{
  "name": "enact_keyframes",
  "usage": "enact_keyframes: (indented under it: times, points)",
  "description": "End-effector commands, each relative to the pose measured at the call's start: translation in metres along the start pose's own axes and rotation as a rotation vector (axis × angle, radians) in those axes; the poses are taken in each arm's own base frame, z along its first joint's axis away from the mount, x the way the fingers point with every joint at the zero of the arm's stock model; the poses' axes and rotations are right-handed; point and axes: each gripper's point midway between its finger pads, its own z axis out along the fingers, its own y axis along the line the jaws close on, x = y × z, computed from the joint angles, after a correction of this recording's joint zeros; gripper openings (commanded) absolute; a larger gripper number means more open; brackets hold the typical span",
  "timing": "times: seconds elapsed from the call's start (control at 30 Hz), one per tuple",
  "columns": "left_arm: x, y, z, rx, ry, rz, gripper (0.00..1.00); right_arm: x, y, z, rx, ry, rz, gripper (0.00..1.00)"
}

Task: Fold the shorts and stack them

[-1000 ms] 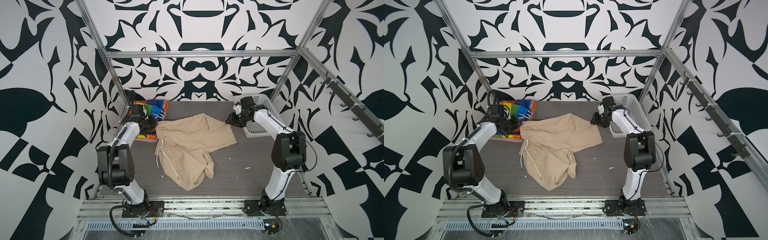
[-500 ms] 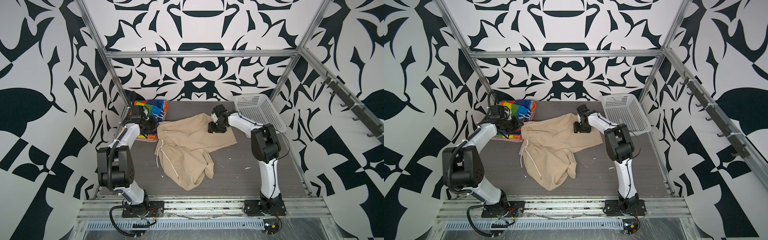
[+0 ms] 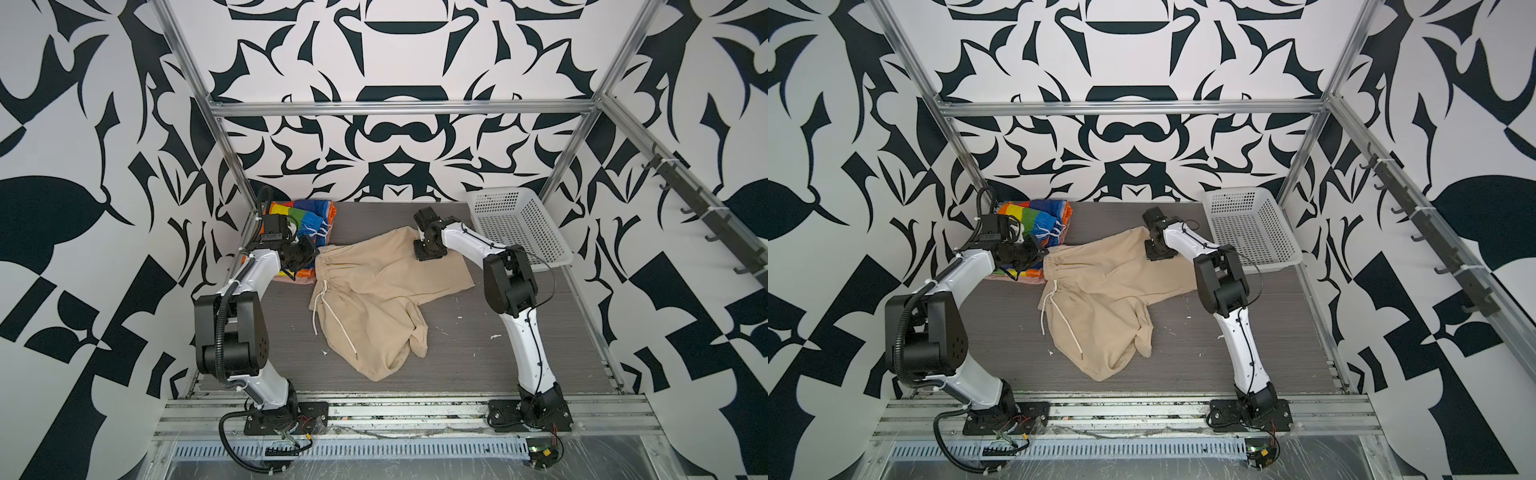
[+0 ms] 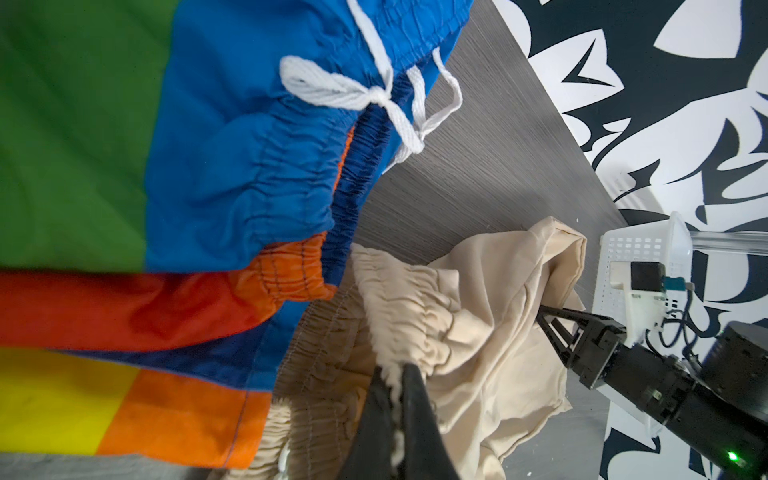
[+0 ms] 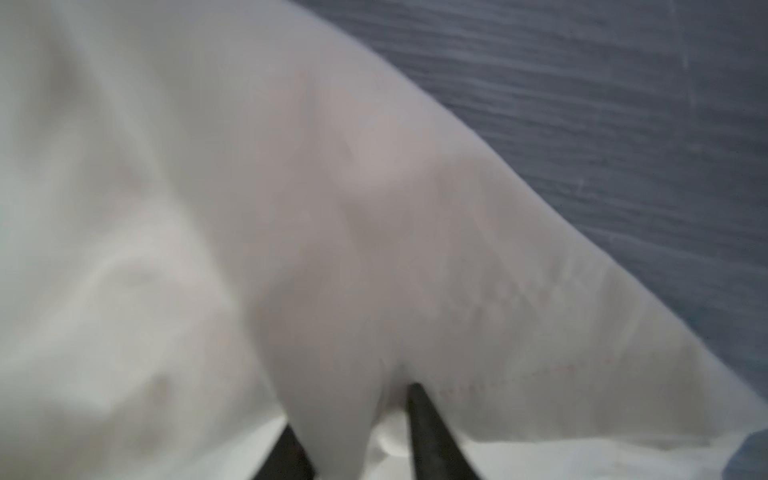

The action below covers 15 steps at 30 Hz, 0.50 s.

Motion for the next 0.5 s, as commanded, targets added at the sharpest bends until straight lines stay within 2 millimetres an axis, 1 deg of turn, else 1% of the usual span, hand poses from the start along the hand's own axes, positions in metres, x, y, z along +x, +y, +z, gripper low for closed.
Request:
enact_keyframes:
  times: [0.0, 0.03, 0.07, 0.17, 0.2, 0.27, 0.33, 0.37, 0.4, 0.43, 0.47]
  points:
    - [-0.001, -0.01, -0.011, 0.031, -0.018, 0.012, 0.0, -0.006, -0.005, -0.017, 0.047, -0.015, -0.01, 0.11]
    - [-0.003, -0.011, -0.014, 0.035, -0.024, 0.013, 0.0, -0.01, -0.008, -0.024, 0.06, -0.027, -0.014, 0.03]
    - [-0.005, -0.012, -0.016, 0.036, -0.033, 0.015, 0.0, -0.014, -0.01, -0.032, 0.064, -0.042, -0.013, 0.0]
    - [-0.019, -0.019, -0.032, 0.043, -0.083, 0.039, 0.0, -0.032, -0.019, -0.068, 0.044, -0.106, 0.014, 0.0]
    - [-0.025, -0.023, -0.039, 0.043, -0.102, 0.054, 0.0, -0.039, -0.024, -0.084, 0.032, -0.134, 0.029, 0.0]
    - [-0.039, -0.04, -0.057, 0.061, -0.145, 0.097, 0.0, -0.05, -0.033, -0.114, 0.003, -0.186, 0.063, 0.0]
    - [-0.056, -0.064, -0.083, 0.092, -0.216, 0.143, 0.0, -0.062, -0.044, -0.147, -0.049, -0.245, 0.109, 0.0]
    - [-0.061, -0.076, -0.096, 0.108, -0.246, 0.163, 0.0, -0.066, -0.047, -0.161, -0.07, -0.269, 0.126, 0.0]
    - [-0.068, -0.091, -0.113, 0.127, -0.287, 0.187, 0.0, -0.07, -0.053, -0.177, -0.093, -0.296, 0.149, 0.0]
    - [-0.074, -0.106, -0.132, 0.147, -0.328, 0.21, 0.0, -0.075, -0.058, -0.198, -0.117, -0.333, 0.168, 0.0]
    - [-0.077, -0.12, -0.149, 0.167, -0.36, 0.233, 0.0, -0.077, -0.061, -0.214, -0.138, -0.361, 0.181, 0.0]
